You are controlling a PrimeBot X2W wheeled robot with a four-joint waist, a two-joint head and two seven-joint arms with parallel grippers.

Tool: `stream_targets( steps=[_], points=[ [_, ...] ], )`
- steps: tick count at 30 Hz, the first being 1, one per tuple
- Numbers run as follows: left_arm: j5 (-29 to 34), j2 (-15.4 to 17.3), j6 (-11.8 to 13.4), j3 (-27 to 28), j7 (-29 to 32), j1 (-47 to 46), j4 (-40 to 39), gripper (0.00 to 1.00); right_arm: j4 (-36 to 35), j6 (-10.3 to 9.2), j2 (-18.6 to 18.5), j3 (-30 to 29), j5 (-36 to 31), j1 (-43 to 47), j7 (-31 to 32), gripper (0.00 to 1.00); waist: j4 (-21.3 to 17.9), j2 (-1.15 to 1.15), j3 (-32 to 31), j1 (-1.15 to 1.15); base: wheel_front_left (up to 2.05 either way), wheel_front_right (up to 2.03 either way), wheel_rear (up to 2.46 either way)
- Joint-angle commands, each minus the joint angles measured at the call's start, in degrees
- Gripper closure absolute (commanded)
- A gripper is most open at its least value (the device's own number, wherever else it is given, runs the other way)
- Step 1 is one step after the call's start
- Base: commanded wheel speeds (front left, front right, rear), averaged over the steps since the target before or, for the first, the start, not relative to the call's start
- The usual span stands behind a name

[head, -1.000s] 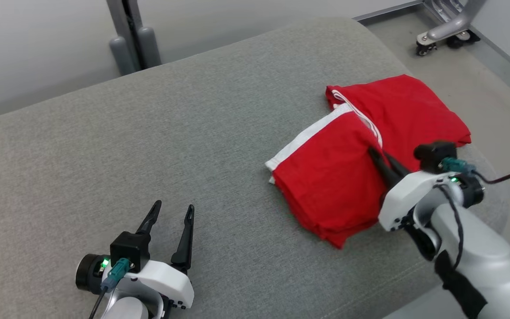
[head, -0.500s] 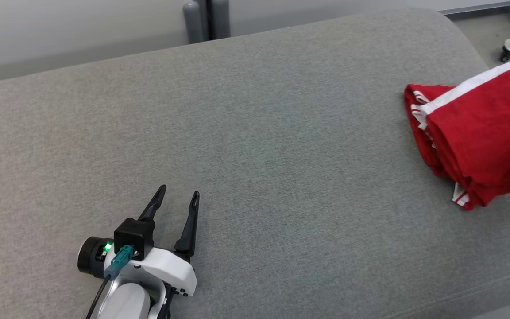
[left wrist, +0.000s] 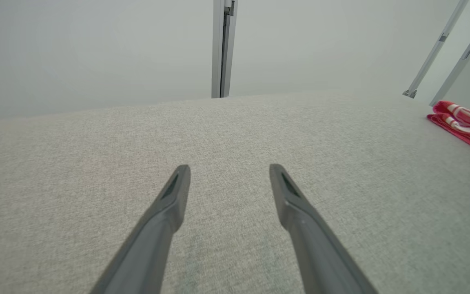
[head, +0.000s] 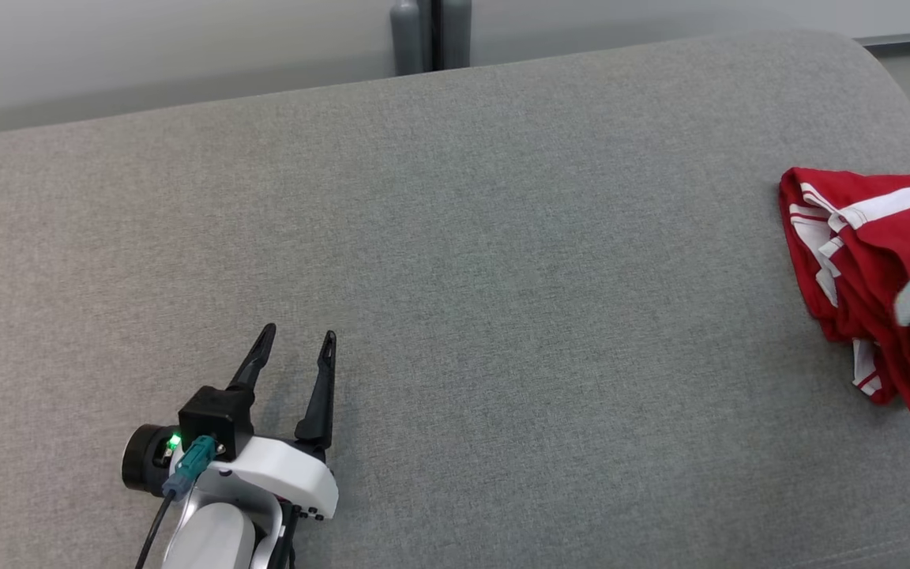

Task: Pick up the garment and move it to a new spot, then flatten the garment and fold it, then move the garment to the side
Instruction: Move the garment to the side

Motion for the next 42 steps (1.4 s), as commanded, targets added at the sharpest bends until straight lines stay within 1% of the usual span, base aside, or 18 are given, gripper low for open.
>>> stream_targets(
  steps=[1, 5, 7, 10, 16, 18, 25, 32, 36, 42],
  points=[
    [-0.32, 0.38, 0.42, 0.37, -0.25, 0.47, -0.08, 0.0, -1.9, -0.02, 1.25, -0.32, -0.76, 1.23, -0.22, 0.0, 0.48, 0.0, -0.59, 0.0, 0.0, 0.0, 0.0],
    [-0.91, 0.34, 1.0, 0.62, -0.25, 1.33, -0.04, 0.0, -10.58, -0.02, 7.74, -1.42, -2.13, 6.83, -0.22, 0.0, 1.87, 0.0, -2.16, 0.0, 0.0, 0.0, 0.0],
    [-1.24, 0.35, 1.23, 0.77, -0.25, 1.88, -0.17, 0.0, -14.0, -0.02, 9.54, -1.68, -0.94, 9.07, -0.23, 0.0, 2.74, 0.0, -2.99, 0.0, 0.0, 0.0, 0.0],
    [-1.66, 0.35, 1.57, 0.99, -0.25, 2.78, 0.14, 0.0, -16.79, -0.02, 11.28, -0.65, 0.27, 12.95, -0.23, 0.0, 4.13, 0.0, -4.14, 0.0, 0.0, 0.0, 0.0],
    [-2.46, 0.35, 2.17, 1.76, -0.25, 4.76, 0.58, 0.0, -17.83, -0.02, 12.12, 1.51, 2.18, 18.78, -0.23, 0.0, 6.97, 0.0, -6.51, 0.0, 0.0, 0.0, 0.0],
    [-2.3, 0.34, 2.43, 2.07, -0.25, 5.34, 0.91, 0.0, -17.59, -0.02, 12.16, 3.34, 3.37, 20.46, -0.23, 0.0, 7.88, 0.0, -7.19, 0.0, 0.0, 0.0, 0.0],
    [-1.46, 0.36, 3.62, 4.46, -0.25, 7.38, 1.54, 0.0, -18.49, -0.02, 12.07, 6.66, 7.1, 25.12, -0.23, 0.0, 9.97, 0.0, -9.45, 0.0, 0.0, 0.0, 0.0],
    [-0.46, 0.34, 4.61, 6.75, -0.25, 8.64, 1.32, 0.0, -20.31, -0.02, 12.08, 7.71, 8.25, 27.31, -0.23, 0.0, 10.5, 0.0, -11.05, 0.0, 0.0, 0.0, 0.0],
    [-0.33, 0.35, 4.66, 7.97, -0.25, 8.71, 1.02, 0.0, -20.6, -0.02, 12.07, 8.55, 8.24, 27.97, -0.23, 0.0, 10.41, 0.0, -11.56, 0.0, 0.0, 0.0, 0.0],
    [-0.91, 0.34, 4.07, 9.09, -0.25, 9.09, 0.78, 0.0, -20.53, -0.02, 12.09, 10.33, 8.81, 28.94, -0.23, 0.0, 9.87, 0.0, -11.91, 0.0, 0.0, 0.0, 0.0]
  ],
)
